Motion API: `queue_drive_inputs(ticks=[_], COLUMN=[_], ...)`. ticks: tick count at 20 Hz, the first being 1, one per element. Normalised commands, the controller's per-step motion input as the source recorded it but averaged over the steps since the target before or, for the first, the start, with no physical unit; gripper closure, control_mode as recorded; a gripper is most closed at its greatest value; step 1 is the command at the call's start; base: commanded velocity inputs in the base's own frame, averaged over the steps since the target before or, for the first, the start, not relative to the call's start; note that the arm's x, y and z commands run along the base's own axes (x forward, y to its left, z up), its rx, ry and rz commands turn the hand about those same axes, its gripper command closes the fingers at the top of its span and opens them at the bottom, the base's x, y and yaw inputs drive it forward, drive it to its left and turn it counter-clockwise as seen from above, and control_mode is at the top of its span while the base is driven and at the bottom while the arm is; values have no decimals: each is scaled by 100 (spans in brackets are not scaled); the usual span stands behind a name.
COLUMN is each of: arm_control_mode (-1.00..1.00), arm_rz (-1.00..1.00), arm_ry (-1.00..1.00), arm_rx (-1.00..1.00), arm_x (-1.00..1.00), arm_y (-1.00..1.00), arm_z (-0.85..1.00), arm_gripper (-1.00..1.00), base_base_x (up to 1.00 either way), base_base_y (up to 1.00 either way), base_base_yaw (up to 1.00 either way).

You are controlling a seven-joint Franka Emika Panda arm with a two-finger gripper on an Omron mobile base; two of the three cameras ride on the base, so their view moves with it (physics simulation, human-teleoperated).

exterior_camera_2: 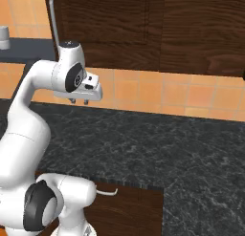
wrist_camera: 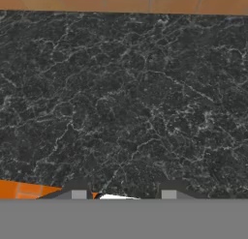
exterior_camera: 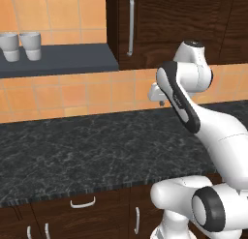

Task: Take a straw from the drawer in front and place it inside the glass cup on the dining counter.

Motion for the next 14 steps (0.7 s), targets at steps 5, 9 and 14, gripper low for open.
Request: queue_drive_inputs(ticks=[5,9,14], arm_control_mode=[-100,-100,-100], arm_rz=[0,0,0], arm_ry=[-8,-10,-1], arm_rx=[0,0,0], arm_x=[-56,-77,-56], arm_y=[0,0,0], arm_z=[-6,-24,-29], arm_gripper=[-100,-100,-100], base_base_x=[0,0,0], base_base_y=[0,0,0], base_base_yaw=[0,0,0])
